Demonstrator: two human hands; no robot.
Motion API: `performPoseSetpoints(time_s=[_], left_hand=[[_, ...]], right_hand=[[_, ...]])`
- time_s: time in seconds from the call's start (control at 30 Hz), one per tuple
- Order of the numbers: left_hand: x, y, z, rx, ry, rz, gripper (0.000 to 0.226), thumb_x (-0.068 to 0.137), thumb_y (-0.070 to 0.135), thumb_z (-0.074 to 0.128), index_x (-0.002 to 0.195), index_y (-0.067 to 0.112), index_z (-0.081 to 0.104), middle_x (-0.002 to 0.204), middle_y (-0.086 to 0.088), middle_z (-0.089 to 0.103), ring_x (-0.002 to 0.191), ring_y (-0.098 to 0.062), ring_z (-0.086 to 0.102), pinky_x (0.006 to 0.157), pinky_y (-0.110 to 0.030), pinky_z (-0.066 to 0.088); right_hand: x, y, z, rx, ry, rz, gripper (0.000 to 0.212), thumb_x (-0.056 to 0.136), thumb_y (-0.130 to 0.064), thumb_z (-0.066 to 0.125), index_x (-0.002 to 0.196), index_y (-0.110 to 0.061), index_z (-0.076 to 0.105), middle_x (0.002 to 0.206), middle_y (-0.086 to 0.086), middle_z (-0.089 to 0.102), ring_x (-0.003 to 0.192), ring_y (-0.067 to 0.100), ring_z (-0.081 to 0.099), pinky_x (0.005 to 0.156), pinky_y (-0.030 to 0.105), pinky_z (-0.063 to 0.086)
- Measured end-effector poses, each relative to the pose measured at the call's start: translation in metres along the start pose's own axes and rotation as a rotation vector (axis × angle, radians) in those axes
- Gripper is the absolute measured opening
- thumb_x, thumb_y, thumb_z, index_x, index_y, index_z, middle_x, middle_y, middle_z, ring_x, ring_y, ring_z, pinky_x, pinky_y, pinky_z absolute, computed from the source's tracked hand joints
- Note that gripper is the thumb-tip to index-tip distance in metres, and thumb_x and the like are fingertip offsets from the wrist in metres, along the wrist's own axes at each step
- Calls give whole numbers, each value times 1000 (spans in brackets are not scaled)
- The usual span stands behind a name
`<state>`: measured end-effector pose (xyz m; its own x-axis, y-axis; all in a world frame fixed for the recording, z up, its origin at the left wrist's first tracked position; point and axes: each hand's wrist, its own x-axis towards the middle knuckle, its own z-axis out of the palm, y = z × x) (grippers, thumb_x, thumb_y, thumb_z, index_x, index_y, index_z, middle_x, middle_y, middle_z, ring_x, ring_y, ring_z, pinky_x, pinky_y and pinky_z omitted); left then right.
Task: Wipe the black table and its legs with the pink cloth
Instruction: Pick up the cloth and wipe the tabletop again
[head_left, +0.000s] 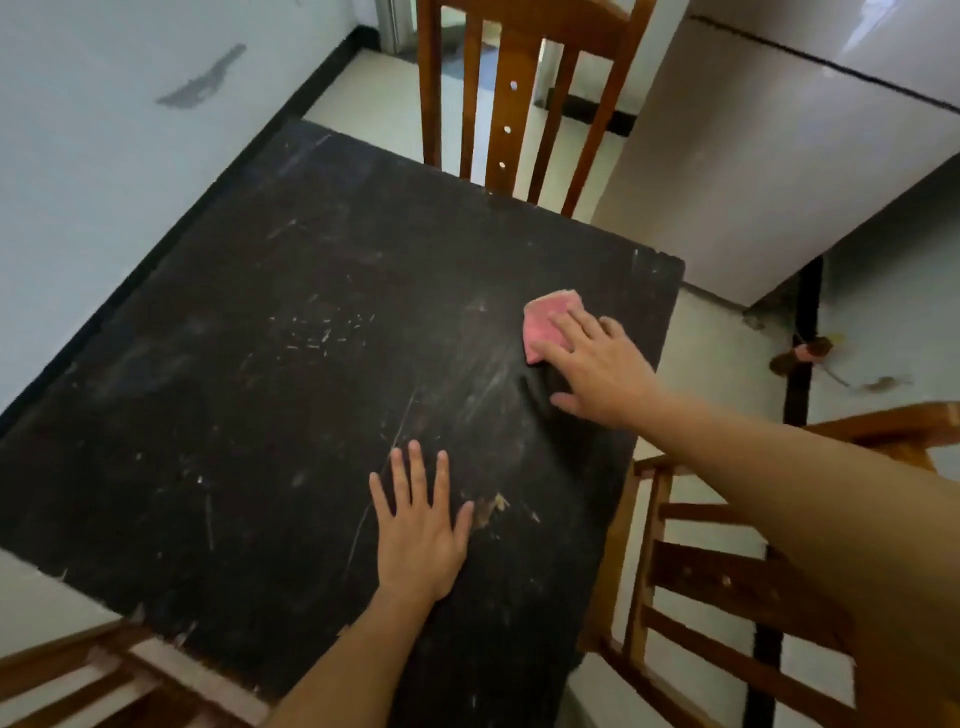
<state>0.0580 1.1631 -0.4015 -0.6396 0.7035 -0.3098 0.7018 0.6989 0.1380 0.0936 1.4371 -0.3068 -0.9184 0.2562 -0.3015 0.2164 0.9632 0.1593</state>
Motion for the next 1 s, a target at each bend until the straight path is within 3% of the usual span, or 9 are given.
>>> performPoseSetpoints(time_s=[0.17, 0.27, 0.37, 0.5, 0.73, 0.93, 1.0], left_hand=[[7, 1, 18, 28, 87, -52, 69, 95, 58, 20, 151, 18, 22, 159, -18, 11, 147, -34, 3, 115, -58, 10], [7, 1, 25, 39, 80, -74, 70, 95, 59, 22, 151, 18, 22, 159, -17, 10, 148, -33, 2, 114, -58, 12], [8, 1, 25, 47, 74, -87, 69, 95, 59, 22, 151, 19, 23, 160, -16, 11, 148, -33, 3, 114, -57, 13], [6, 1, 25, 49, 60, -89, 68, 96, 59, 16, 151, 19, 24, 160, -15, 11, 148, -32, 4, 114, -57, 15], [7, 0, 23, 25, 70, -96, 67, 94, 57, 27, 150, 20, 26, 159, -15, 13, 148, -32, 6, 115, -56, 13], [8, 2, 22, 16, 84, -80, 66, 95, 56, 23, 149, 19, 21, 158, -16, 14, 147, -33, 5, 115, -56, 9], [6, 1, 21, 6, 50, -87, 67, 95, 57, 15, 151, 20, 12, 160, -16, 5, 147, -32, -3, 116, -56, 3]], right_hand=[[75, 35, 28, 83, 8, -101, 82, 86, -77, 31, 153, -34, 9, 163, 8, -2, 149, 31, -7, 118, 58, 9], [88, 47, 57, 86, -72, -135, 87, 83, -83, 19, 152, -35, 0, 163, 7, -1, 149, 29, -4, 119, 54, 9], [79, 44, 80, 66, 65, -94, 80, 89, -76, 18, 152, -26, 14, 158, 12, 22, 145, 33, 19, 115, 51, 22], [63, 31, 88, 67, 195, -15, 69, 94, -65, 27, 142, -17, 38, 135, 12, 47, 118, 32, 45, 91, 46, 42], [15, -2, 92, 226, 228, 75, 58, 95, -61, 37, 130, -17, 52, 121, 8, 54, 104, 25, 53, 79, 38, 48], [-47, -48, 95, 277, 171, 213, 55, 92, -64, 38, 128, -25, 51, 121, 2, 53, 105, 20, 53, 80, 32, 49], [-77, -65, 96, 290, 181, 281, 53, 92, -64, 39, 126, -25, 52, 119, 1, 55, 103, 19, 54, 79, 31, 50]])
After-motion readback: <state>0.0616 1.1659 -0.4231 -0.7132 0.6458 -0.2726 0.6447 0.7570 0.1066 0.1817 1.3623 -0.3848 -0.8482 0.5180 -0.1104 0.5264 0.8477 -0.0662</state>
